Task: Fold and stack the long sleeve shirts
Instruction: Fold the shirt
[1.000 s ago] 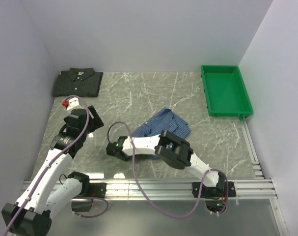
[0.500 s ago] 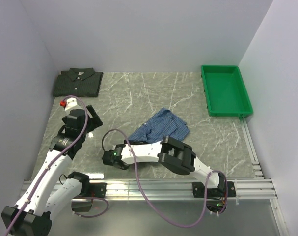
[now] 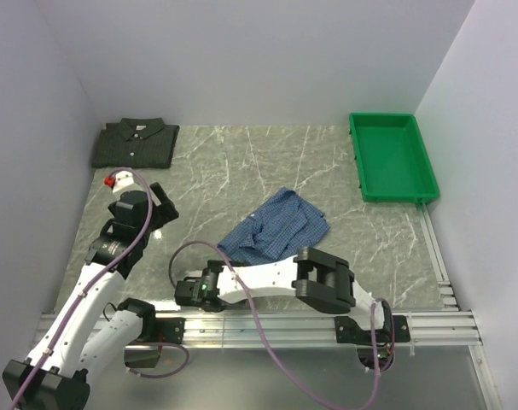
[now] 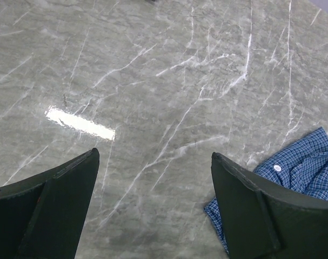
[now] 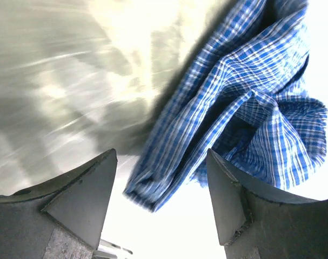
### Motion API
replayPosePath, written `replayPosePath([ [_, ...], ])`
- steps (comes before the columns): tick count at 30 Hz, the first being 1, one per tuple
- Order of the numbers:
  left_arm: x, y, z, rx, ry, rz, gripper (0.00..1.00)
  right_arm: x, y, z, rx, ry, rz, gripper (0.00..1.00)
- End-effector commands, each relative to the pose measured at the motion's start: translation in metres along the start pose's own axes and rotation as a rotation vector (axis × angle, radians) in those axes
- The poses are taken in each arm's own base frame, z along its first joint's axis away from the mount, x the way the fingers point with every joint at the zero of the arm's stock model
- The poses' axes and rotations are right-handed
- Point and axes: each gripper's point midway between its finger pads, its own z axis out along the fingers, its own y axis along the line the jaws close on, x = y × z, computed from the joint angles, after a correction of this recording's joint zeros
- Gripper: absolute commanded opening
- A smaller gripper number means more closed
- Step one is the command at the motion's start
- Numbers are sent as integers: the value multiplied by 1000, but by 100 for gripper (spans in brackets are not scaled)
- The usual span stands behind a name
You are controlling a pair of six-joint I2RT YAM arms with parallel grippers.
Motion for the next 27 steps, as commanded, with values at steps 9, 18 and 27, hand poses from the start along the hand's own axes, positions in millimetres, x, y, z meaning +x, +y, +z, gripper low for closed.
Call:
replayPosePath([
  [9, 1, -21, 7, 99, 32, 42, 90, -11, -16, -67, -187, -318, 288, 74],
  [18, 7, -49, 8, 224, 112, 111, 90, 58, -70, -53, -222, -338, 698, 74],
  [27, 50, -124, -10, 373, 181, 338, 89, 145, -153, -22, -282, -399, 1338, 74],
])
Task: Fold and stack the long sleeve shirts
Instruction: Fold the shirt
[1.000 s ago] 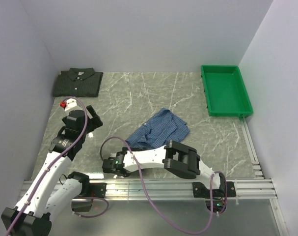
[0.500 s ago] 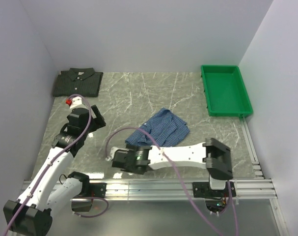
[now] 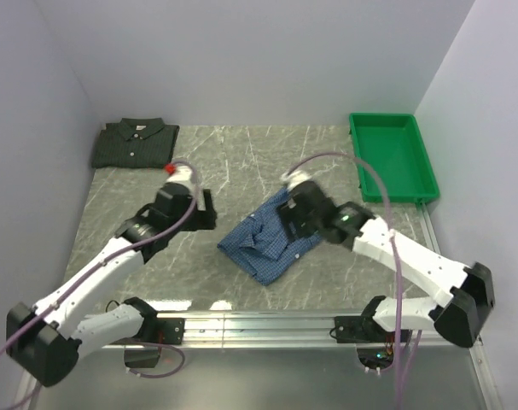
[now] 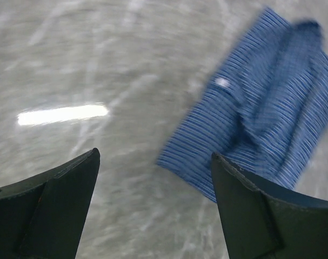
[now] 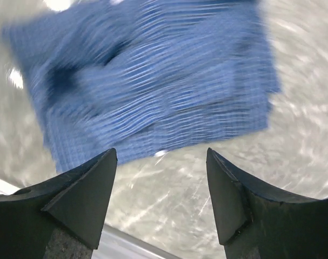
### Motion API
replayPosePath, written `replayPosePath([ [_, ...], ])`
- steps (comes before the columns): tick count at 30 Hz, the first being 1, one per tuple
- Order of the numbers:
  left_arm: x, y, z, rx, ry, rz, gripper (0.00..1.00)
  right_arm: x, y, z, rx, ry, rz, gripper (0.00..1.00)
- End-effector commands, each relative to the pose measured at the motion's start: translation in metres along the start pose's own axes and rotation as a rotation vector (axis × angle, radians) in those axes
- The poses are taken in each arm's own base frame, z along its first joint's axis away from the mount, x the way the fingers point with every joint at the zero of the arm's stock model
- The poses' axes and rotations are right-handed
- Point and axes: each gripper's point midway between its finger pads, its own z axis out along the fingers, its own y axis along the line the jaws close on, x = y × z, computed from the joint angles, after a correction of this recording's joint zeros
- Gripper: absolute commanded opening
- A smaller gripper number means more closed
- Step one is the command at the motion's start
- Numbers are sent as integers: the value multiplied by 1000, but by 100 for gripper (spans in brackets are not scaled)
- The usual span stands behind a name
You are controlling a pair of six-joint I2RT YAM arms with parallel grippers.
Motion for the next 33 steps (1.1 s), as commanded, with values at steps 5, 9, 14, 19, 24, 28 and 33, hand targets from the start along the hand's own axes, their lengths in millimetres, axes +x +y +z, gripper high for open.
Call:
replayPosePath([
  [5, -6, -105, -6, 164, -30, 239, 83, 2, -49, 26, -115, -19, 461, 68],
  [9, 30, -148, 3, 184, 13, 429, 82, -1, -59, 38, -240, -56, 648, 65],
  [14, 71, -189, 7, 151, 25, 625, 77, 2, -77, 52, -229, -72, 756, 63],
  [19, 105, -199, 27, 67, 56, 743, 72, 9, -86, 71, -209, -75, 845, 59],
  [24, 119, -198, 39, 21, 66, 797, 66, 30, -83, 89, -228, -60, 980, 52],
  [28, 128, -192, 45, -9, 84, 829, 64, 47, -78, 103, -244, -25, 1040, 50],
  [33, 136, -185, 51, -42, 92, 830, 59, 65, -75, 114, -239, 9, 1078, 49],
])
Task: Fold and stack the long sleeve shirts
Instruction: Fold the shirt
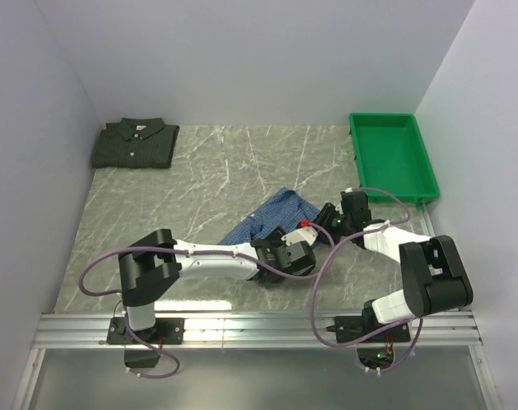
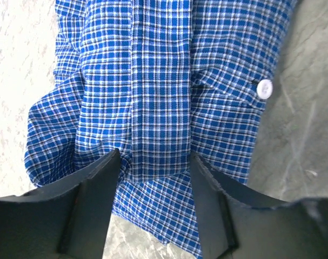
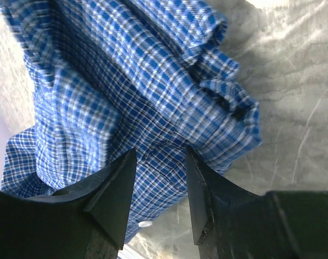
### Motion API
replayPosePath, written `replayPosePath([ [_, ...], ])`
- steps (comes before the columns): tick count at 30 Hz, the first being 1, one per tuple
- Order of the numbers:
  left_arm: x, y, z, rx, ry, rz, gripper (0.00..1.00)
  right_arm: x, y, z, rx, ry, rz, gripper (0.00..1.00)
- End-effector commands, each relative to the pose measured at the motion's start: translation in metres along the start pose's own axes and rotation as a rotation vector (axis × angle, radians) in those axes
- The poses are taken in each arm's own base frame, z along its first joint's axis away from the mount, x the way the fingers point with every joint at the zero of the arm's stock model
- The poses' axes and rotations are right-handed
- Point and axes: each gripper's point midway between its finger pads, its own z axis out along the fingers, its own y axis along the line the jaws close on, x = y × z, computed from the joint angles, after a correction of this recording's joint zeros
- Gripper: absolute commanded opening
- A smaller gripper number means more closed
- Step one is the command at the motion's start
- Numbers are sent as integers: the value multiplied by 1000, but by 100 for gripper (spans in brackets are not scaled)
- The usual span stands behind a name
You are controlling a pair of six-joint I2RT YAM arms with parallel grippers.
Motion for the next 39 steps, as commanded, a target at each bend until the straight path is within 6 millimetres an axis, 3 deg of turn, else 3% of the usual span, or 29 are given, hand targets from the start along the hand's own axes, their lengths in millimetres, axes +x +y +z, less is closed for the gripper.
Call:
replayPosePath([
  [1, -10, 3, -1, -41, -24, -15, 58, -11, 9, 5, -57, -45, 22, 49],
  [6, -8, 9, 1, -87, -30, -44, 31, -7, 1, 12, -44, -30, 40, 48],
  [7, -10, 10, 1, -97, -33, -53, 19, -5, -2, 13, -37, -23, 43, 48],
  [10, -11, 22, 1, -136, -33, -105, 1, -3, -6, 15, -26, -17, 45, 48],
  [17, -25, 72, -9, -173, -46, -369, 0, -6, -7, 12, -11, -27, 10, 48],
  [23, -34, 120, 1, -136, -33, -606, 0, -10, 3, 6, -31, -27, -36, 48],
  [27, -28, 155, 12, -153, 18, -730, 2, -14, 8, 1, -38, -36, -71, 50],
  [33, -17, 181, 21, -169, 83, -847, 20, -14, 28, -7, -46, -41, -197, 55],
  [36, -13, 188, 19, -140, 82, -916, 35, -9, 48, -13, -28, -54, -321, 57],
  [37, -12, 190, 13, -125, 71, -938, 49, -7, 56, -16, -29, -65, -382, 57],
  [39, -1, 188, 6, -95, 74, -990, 63, 2, 80, -25, -31, -99, -495, 58],
])
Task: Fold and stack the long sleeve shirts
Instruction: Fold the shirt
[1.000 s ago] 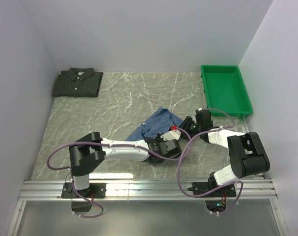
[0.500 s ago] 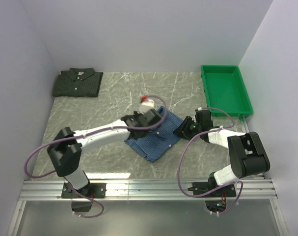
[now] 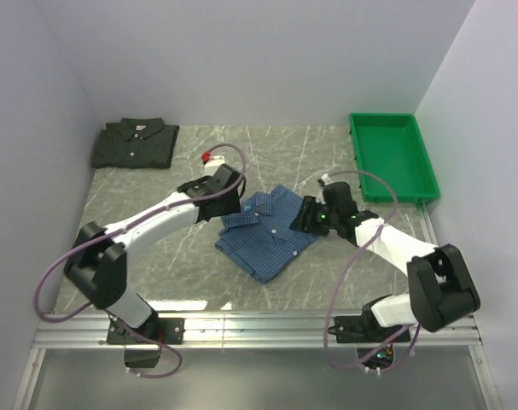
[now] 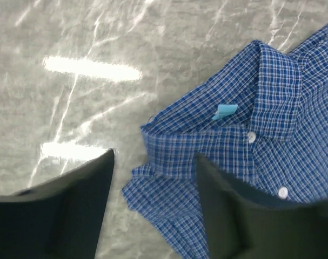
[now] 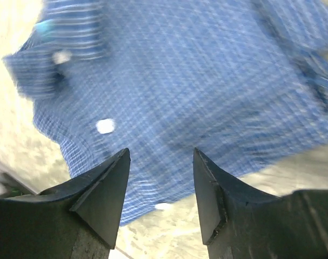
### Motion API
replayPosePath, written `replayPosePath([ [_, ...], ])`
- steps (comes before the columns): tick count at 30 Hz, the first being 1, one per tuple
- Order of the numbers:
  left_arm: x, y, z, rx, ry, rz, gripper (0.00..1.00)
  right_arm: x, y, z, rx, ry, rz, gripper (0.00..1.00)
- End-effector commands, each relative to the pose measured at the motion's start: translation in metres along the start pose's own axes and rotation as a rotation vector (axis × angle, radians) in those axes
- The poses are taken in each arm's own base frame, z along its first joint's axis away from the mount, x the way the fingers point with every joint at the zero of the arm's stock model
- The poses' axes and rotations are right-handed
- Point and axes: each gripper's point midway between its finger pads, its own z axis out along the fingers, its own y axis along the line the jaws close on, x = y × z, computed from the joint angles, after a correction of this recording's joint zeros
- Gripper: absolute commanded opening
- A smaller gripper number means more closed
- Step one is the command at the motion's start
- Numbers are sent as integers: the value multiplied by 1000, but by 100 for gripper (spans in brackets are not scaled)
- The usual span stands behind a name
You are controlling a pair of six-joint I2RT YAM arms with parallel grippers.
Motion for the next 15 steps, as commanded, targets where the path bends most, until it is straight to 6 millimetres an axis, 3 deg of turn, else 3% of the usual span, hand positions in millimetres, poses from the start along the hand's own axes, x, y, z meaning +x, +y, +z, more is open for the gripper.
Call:
replayPosePath([
  [1, -4, -1, -26, 124, 1, -143, 70, -17, 43, -21, 10, -107, -262, 58],
  [2, -11, 1, -41, 171, -26, -182, 71, -19, 57, -26, -8, -120, -307, 58],
  [3, 4, 11, -38, 164, 1, -207, 71, -10, 75, -28, -30, -121, -378, 58],
  [5, 7, 16, -50, 223, -5, -268, 66, -5, 97, -30, -62, -118, -492, 57],
  [6, 25, 27, -42, 206, 28, -298, 65, 0, 102, -27, -58, -105, -529, 56],
  [8, 30, 27, -46, 271, 29, -376, 63, 13, 122, -20, -77, -80, -610, 56],
  [9, 50, 33, -38, 270, 64, -386, 63, 16, 129, -17, -84, -77, -627, 56],
  [10, 56, 29, -43, 324, 89, -409, 62, 21, 143, -17, -105, -79, -650, 56],
  [11, 49, 28, -40, 358, 70, -469, 62, 24, 147, -10, -114, -70, -662, 56],
  [12, 66, 35, -32, 347, 96, -485, 62, 26, 154, -8, -125, -70, -673, 56],
  [15, 70, 36, -26, 394, 83, -545, 63, 31, 172, 3, -137, -67, -717, 56],
])
